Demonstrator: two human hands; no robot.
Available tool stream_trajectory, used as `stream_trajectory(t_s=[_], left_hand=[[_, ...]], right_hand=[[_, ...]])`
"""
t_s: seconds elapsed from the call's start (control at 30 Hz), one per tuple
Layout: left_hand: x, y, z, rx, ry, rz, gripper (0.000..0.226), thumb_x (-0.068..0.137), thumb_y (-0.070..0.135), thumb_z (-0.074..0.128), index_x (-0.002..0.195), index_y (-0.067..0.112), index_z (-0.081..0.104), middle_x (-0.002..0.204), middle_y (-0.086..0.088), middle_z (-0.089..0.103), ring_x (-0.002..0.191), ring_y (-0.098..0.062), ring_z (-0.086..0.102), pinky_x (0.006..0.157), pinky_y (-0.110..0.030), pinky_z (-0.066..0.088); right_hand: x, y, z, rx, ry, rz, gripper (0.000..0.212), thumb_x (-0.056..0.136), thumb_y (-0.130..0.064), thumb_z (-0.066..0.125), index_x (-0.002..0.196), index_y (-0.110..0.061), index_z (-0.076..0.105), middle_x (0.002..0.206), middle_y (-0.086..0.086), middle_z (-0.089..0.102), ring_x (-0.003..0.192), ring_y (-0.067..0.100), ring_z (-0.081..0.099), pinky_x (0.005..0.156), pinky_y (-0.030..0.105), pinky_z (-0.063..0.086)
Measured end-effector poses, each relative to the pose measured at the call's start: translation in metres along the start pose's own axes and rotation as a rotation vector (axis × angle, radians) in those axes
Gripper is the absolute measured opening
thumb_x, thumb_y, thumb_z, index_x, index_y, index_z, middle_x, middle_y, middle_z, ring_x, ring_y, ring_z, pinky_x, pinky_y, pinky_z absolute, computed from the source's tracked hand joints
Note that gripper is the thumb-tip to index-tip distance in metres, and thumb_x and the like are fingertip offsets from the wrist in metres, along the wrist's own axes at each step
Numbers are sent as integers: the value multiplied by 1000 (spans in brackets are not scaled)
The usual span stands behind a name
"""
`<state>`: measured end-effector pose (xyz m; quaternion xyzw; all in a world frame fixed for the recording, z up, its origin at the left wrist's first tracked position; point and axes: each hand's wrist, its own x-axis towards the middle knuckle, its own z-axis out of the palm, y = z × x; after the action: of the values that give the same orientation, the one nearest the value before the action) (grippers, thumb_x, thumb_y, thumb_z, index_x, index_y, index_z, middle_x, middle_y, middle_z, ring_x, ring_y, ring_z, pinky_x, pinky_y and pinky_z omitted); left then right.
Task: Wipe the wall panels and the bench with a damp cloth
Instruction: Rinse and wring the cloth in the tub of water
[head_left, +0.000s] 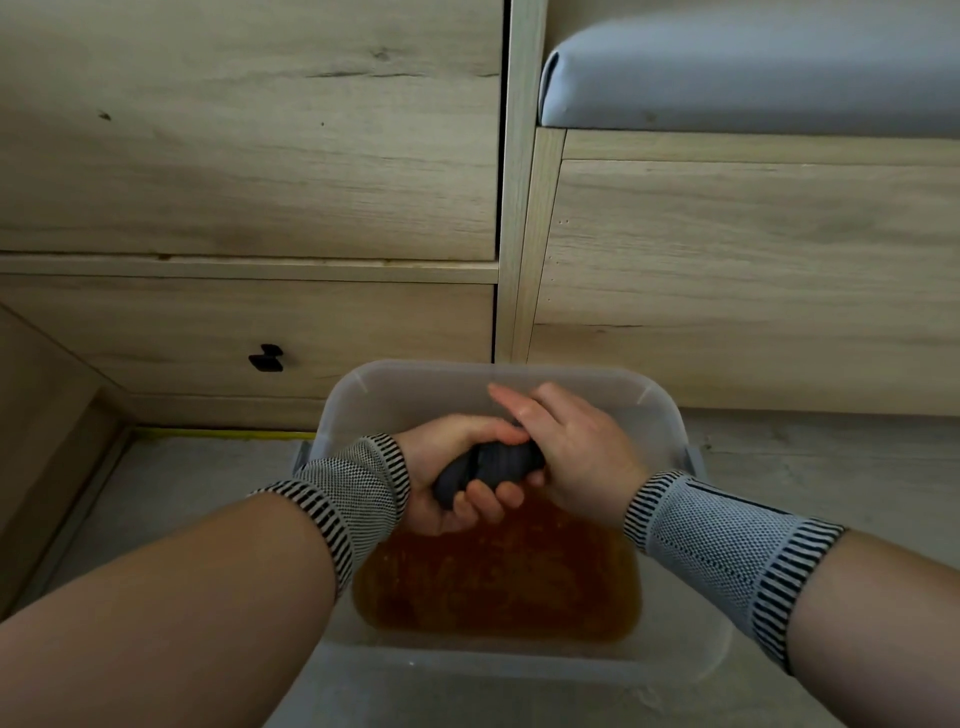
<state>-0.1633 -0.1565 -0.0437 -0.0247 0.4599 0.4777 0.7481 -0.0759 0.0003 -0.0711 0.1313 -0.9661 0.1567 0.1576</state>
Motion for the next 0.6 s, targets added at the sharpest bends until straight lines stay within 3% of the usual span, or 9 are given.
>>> stream_trajectory(t_s=[0.1,0.17,0.23,0.3,0.37,0.5,0.6], left_hand=[[1,2,-1,-3,-83,-8,46,59,34,78,91,6,60,67,-2,50,42,-5,42,33,-13,36],[-1,4,0,1,-103,-5,54,48,25,88,91,7,61,69,-1,51,43,-4,43,35,-14,37],[-2,7,5,73,-52,-9,43,59,19,85,92,9,58,68,0,51,44,-3,43,35,-13,37],[-2,8,14,210,59,-15,17,81,12,68,89,11,53,64,2,50,43,-2,41,36,-11,34],[1,7,19,375,179,-5,12,92,6,60,85,12,52,62,2,50,43,-3,40,36,-13,33],[12,7,23,730,378,5,16,89,13,68,78,10,57,55,0,50,39,-9,42,39,-18,35],[19,7,27,1061,526,76,21,88,16,67,72,10,57,55,-2,51,41,-14,45,41,-21,40]], right_hand=[[4,1,-8,-148,-11,-17,86,44,-25,89,119,-21,47,83,4,57,65,25,62,42,31,46],[9,3,-13,-236,1,-46,70,41,-28,90,99,-20,52,76,4,56,55,26,60,35,28,39],[15,5,-19,-295,-19,-66,54,41,-28,91,82,-17,58,68,4,56,49,27,59,35,24,32],[18,5,-23,-345,-71,-68,42,46,-26,91,72,-17,59,61,2,55,43,26,57,38,22,26],[18,3,-25,-363,-176,-89,37,53,-30,87,74,-17,60,60,2,56,43,27,57,39,24,28],[18,-5,-30,-403,-448,-17,30,89,-39,59,109,-17,55,98,5,63,86,32,65,59,34,39],[18,-8,-30,-404,-520,49,26,93,-34,52,114,-17,53,104,5,63,92,29,64,64,33,40]])
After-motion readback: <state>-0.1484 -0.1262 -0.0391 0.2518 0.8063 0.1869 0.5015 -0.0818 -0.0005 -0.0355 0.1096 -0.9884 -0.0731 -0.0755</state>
